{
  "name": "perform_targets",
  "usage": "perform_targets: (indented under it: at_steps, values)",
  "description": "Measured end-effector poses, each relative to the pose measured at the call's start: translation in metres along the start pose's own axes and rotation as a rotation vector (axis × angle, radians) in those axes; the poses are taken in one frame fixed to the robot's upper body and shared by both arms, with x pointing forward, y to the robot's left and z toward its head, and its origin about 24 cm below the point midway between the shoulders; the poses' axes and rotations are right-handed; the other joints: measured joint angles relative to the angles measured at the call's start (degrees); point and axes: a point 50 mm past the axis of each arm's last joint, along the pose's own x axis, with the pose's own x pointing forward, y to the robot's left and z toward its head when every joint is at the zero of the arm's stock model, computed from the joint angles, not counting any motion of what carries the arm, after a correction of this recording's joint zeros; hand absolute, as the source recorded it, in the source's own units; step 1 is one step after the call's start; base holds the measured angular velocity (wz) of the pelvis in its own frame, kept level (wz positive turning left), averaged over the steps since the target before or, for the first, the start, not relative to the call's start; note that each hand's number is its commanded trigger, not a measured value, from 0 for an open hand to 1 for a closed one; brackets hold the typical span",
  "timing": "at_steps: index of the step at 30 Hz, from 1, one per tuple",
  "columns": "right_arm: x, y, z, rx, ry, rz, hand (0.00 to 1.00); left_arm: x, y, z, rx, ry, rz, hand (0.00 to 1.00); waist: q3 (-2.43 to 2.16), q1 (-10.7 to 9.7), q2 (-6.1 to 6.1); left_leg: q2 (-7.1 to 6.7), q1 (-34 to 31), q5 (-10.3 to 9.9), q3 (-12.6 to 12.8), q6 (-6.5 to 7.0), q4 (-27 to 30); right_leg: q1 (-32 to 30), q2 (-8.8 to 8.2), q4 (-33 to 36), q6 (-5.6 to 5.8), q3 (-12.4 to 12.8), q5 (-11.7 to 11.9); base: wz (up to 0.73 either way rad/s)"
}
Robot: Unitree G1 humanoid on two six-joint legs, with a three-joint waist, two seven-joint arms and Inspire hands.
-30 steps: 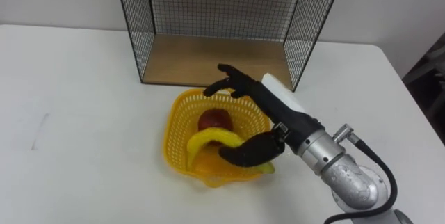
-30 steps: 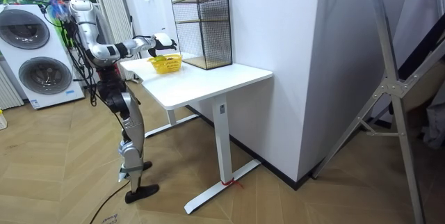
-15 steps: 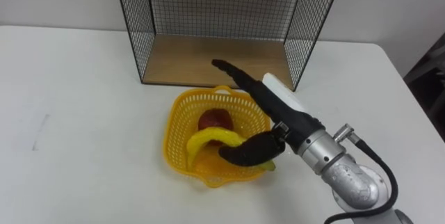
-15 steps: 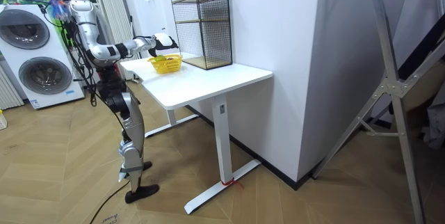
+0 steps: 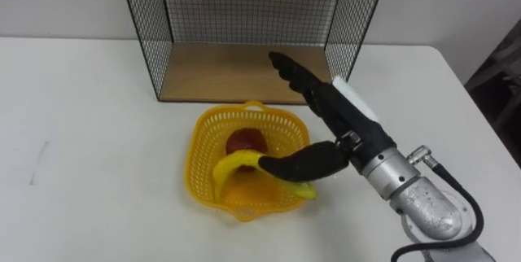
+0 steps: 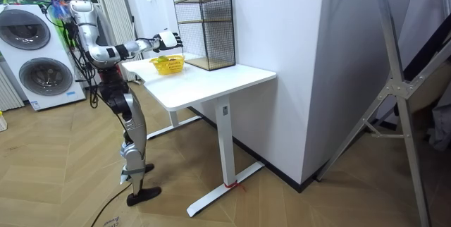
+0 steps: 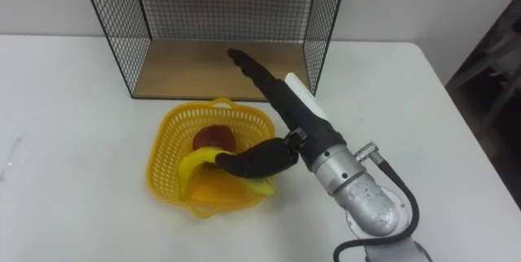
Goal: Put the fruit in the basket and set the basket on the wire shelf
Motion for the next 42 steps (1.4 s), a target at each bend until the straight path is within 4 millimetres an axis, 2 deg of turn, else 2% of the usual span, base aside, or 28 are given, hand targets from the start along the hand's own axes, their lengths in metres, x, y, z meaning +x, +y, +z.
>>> perform_targets:
  at_steps: [2, 6, 11, 14, 20, 24, 27, 29, 32, 34, 38, 42]
  values:
    - [-0.002, -0.005, -0.001, 0.081, -0.011, -0.022, 0.00, -0.001, 0.000, -0.007, -0.022, 0.025, 0.001, 0.00, -0.15, 0.05, 0.26, 0.00, 0.22, 0.00, 0.00, 0.00, 0.01, 0.27, 0.01, -0.05, 0.00, -0.02, 0.00, 0.00]
    - [-0.009, -0.008, -0.006, 0.169, -0.006, -0.050, 0.00, -0.002, 0.002, -0.014, -0.101, 0.057, 0.023, 0.00, -0.11, 0.23, 0.64, 0.01, 0.60, 0.00, 0.03, 0.00, -0.23, 0.68, 0.02, -0.08, 0.00, -0.05, 0.00, 0.00]
    - [-0.011, -0.013, -0.016, 0.263, 0.013, -0.090, 0.00, -0.005, 0.006, -0.031, -0.339, 0.132, 0.092, 0.00, -0.09, 0.47, 0.82, 0.01, 0.83, -0.01, 0.25, 0.01, -0.01, 0.67, -0.02, -0.08, 0.00, 0.12, -0.01, -0.01]
    - [-0.013, -0.020, -0.016, 0.260, 0.013, -0.132, 0.00, -0.006, 0.011, -0.037, -0.438, 0.161, 0.151, 0.00, -0.10, 0.62, 0.87, -0.02, 0.68, -0.01, 0.01, 0.01, 0.06, 0.66, -0.02, -0.40, 0.00, 0.05, -0.01, 0.03]
    - [-0.025, -0.044, -0.017, 0.279, 0.010, -0.307, 0.00, -0.011, 0.035, -0.057, -0.821, 0.276, 0.416, 0.00, -0.78, 1.07, 2.02, -0.10, 1.11, 0.03, -0.55, -0.02, -0.09, 1.27, 0.05, -1.07, 0.03, -0.30, 0.03, 0.05]
    - [-0.035, -0.057, -0.018, 0.328, 0.010, -0.441, 0.00, -0.018, 0.054, -0.065, -1.036, 0.320, 0.619, 0.00, -0.80, 1.83, 2.39, -0.11, 1.61, 0.04, -0.68, -0.02, -0.54, 1.32, 0.01, -1.05, 0.03, -0.42, 0.03, 0.00]
    - [-0.045, -0.067, -0.016, 0.326, 0.013, -0.544, 0.00, -0.025, 0.081, -0.065, -1.209, 0.315, 0.805, 0.00, -0.88, 2.53, 2.65, -0.09, 1.97, 0.04, -0.64, -0.02, -0.98, 1.43, 0.01, -1.00, 0.03, -0.34, 0.03, -0.01]
    - [-0.053, -0.074, -0.015, 0.318, 0.019, -0.624, 0.00, -0.035, 0.105, -0.064, -1.330, 0.293, 0.980, 0.00, -0.93, 3.40, 2.84, -0.09, 1.94, 0.04, -0.58, -0.02, -1.16, 1.41, 0.00, -0.93, 0.03, -0.24, 0.02, -0.04]
    - [-0.063, -0.076, -0.018, 0.311, 0.044, -0.685, 0.00, -0.047, 0.130, -0.055, -1.390, 0.230, 1.138, 0.00, -0.98, 4.35, 2.93, -0.12, 1.88, 0.03, -0.37, -0.01, -1.36, 1.30, 0.00, -0.93, 0.05, 0.11, 0.00, -0.04]
    - [-0.073, -0.078, -0.023, 0.304, 0.077, -0.738, 0.00, -0.063, 0.151, -0.047, -1.415, 0.151, 1.291, 0.00, -1.10, 5.05, 3.12, -0.17, 1.95, 0.03, -0.23, 0.00, -1.31, 1.05, -0.07, -0.88, 0.07, 0.22, -0.01, -0.05]
    - [-0.083, -0.079, -0.027, 0.280, 0.117, -0.794, 0.00, -0.091, 0.182, -0.026, -1.385, -0.028, 1.504, 0.00, -1.19, 4.80, 3.43, -0.27, 1.92, 0.04, -0.67, 0.01, -1.16, 1.29, -0.09, -0.99, 0.11, -0.04, -0.05, 0.04]
    - [-0.083, -0.079, -0.027, 0.249, 0.124, -0.789, 0.00, -0.116, 0.204, -0.002, -1.315, -0.241, 1.611, 0.00, -1.14, 4.65, 3.38, -0.30, 1.67, 0.04, -1.07, 0.01, -0.96, 1.10, -0.09, -1.03, 0.06, -0.24, -0.09, 0.00]
